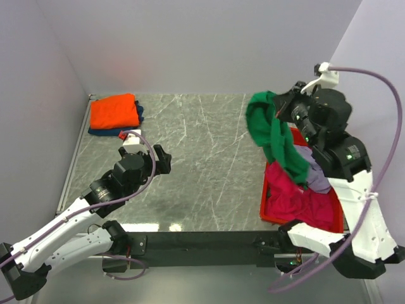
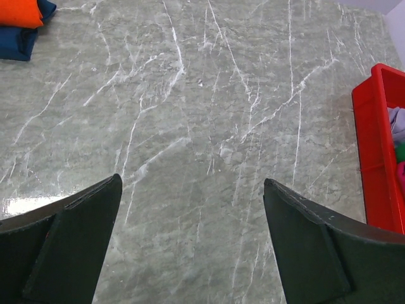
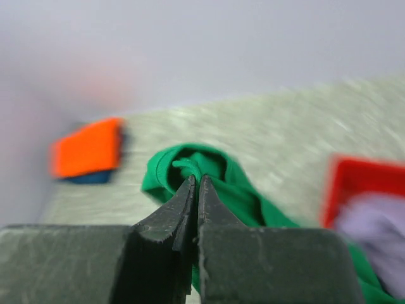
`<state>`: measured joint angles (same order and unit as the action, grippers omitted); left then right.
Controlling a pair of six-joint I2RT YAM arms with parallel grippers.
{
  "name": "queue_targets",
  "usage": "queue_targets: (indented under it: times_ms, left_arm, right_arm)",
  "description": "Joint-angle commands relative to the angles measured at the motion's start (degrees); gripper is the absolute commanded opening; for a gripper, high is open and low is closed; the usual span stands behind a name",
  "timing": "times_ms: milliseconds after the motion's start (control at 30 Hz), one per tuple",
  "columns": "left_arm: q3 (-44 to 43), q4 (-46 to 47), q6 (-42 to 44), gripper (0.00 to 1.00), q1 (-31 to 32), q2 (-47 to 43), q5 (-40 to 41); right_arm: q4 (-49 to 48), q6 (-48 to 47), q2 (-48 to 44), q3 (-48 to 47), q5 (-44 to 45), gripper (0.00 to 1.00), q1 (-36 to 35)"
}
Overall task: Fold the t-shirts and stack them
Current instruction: Move the tshirt to the center of the board
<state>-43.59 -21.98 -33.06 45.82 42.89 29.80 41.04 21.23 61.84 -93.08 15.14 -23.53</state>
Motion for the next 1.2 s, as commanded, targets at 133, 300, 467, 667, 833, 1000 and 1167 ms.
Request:
queue_targets:
  times_ms: [133,300,467,667,833,1000,1167]
  left_arm:
    - [-1.14,-0.35,-0.25,0.99,-0.38,-1.58,1.75]
    - [-1.58,-1.05,-0.51,0.99,-0.38,-2.20,2.45]
    - [-1.67,-2.02,-1.13,0.99,-0.38,-2.55,3.42]
    - [-0.71,-1.93,-1.75,0.99,-0.47,-4.83,5.09]
    - [0.09,-0.96,-1.57,0.99,-0.47,-6.68,5.18]
    - [0.26,-1.49,-1.92,0.99,-0.38,-6.33,5.09]
    - [0.27,-1.23,-1.57,0.99,-0.38,-5.46,4.92]
  right_arm:
    - [-9.11,-4.53,4.50,-6.34,-13.97,0.00,-12.50]
    - [-15.28,-5.06,9.25,-2.81,-21.89,0.00,-20.04]
    - [-14.14,-8.05,19.08,-8.87,-19.10,0.00,-27.09]
    - [-15.90,-7.79,26.21,-11.16,-20.93,0.00,-31.92]
    - [-17.04,-6.91,31.39,-15.02,-25.15,0.03,-33.69]
    - [-5.30,-9.01,38.08,-21.70,-11.74,0.47,-33.69]
    - [-6.84,-6.74,29.49,-6.97,1.12,0.66,-30.62]
